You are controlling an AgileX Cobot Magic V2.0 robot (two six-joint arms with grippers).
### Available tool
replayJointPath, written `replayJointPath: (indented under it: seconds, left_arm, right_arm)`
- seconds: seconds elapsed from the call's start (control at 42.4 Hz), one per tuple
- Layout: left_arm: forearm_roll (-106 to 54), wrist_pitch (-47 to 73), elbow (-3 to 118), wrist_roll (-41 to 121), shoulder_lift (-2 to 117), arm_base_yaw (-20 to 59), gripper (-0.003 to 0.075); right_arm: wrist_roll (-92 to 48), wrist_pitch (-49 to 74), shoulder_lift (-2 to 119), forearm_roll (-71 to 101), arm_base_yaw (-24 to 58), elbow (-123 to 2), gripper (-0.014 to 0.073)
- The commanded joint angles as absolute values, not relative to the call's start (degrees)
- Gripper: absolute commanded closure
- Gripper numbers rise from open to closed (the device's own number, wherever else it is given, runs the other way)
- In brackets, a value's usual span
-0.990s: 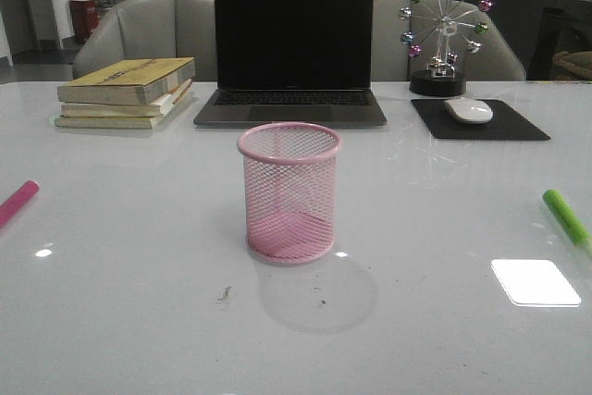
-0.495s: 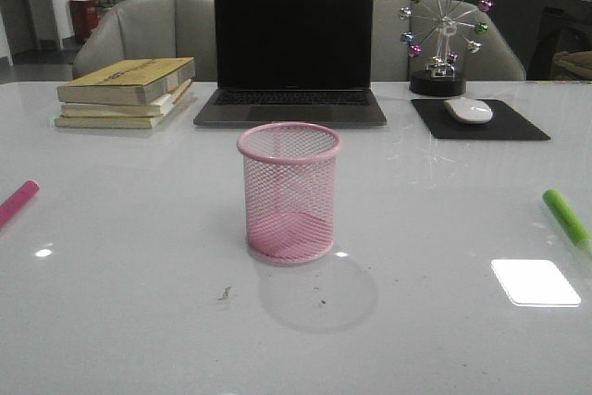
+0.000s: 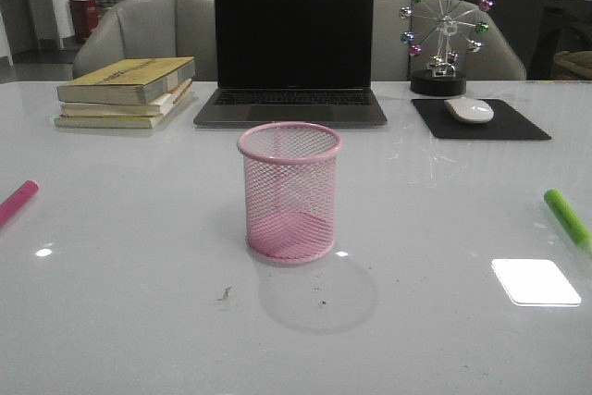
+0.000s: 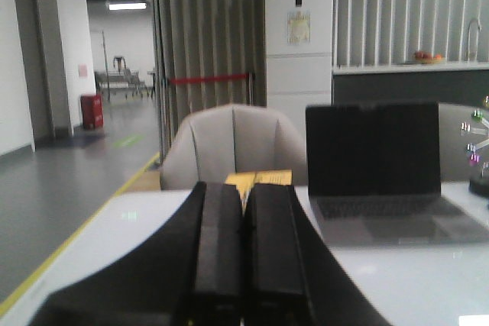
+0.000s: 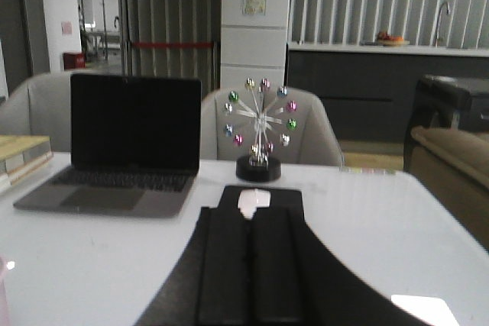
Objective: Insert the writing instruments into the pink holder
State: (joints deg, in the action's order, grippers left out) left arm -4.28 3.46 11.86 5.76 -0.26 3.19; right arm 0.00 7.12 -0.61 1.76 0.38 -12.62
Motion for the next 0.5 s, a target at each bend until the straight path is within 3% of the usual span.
replayJointPath:
  seconds: [0.0, 0.307, 0.472]
  left_arm:
    - [-4.93, 3.13, 22.0, 5.39, 1.79, 3.08, 0.0629]
    - [-4.93, 25.8, 44.8, 5.39, 19.62, 3.08, 0.0629]
    - [-4.93, 34.89, 46.76, 5.39, 27.21, 3.08, 0.0629]
  right_arm:
    - [-0.55, 7.62, 2.71, 1.82, 0.09, -21.83, 0.0536]
    - [-0.55, 28.01, 19.01, 1.82, 0.09, -41.71, 0.0536]
    - [-0.55, 34.99, 25.99, 1.82, 0.09, -42.98, 0.0536]
